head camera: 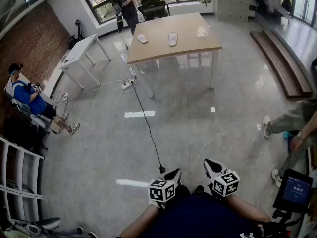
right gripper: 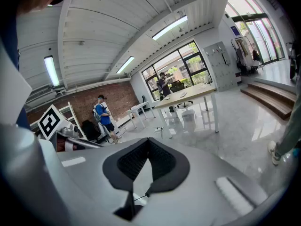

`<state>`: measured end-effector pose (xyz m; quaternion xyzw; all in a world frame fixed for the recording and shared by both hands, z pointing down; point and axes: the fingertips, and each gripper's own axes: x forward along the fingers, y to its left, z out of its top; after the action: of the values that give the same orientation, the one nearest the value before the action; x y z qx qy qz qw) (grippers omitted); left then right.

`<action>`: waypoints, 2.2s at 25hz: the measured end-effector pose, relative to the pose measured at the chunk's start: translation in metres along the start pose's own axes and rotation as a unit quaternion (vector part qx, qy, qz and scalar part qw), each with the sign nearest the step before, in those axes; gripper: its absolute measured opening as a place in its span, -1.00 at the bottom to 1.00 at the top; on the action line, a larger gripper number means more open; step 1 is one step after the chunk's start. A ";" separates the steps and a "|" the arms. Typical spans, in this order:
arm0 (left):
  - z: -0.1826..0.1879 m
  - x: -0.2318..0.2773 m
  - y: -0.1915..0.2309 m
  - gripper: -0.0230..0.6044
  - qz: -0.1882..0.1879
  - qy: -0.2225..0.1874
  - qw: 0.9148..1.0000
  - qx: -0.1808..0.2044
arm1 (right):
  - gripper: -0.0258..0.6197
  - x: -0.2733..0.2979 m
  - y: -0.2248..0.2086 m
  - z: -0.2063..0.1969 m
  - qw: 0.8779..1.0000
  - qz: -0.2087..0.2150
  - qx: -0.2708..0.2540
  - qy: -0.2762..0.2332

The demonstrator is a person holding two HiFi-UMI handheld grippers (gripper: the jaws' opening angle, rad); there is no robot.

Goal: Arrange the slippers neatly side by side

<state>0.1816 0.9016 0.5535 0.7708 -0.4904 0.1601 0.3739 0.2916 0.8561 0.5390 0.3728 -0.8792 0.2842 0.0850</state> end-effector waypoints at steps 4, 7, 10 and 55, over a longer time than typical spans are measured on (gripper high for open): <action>0.004 -0.002 0.002 -0.92 -0.001 0.000 1.000 -0.007 | -0.89 0.005 0.008 0.000 1.000 0.008 -0.005 0.007; 0.008 0.001 0.003 -0.92 -0.005 0.001 1.000 -0.004 | -0.89 0.008 0.003 0.007 1.000 0.000 -0.007 0.003; 0.018 0.006 0.001 -0.92 -0.014 -0.001 1.000 0.007 | -0.89 0.008 -0.002 0.015 1.000 -0.010 -0.003 -0.004; 0.198 0.059 0.223 -0.92 -0.004 -0.046 0.999 -0.004 | -0.89 0.280 0.011 0.115 0.997 0.007 -0.052 0.050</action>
<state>-0.0096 0.6657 0.5506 0.7782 -0.5045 0.1207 0.3541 0.0928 0.6274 0.5407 0.3469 -0.8901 0.2570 0.1459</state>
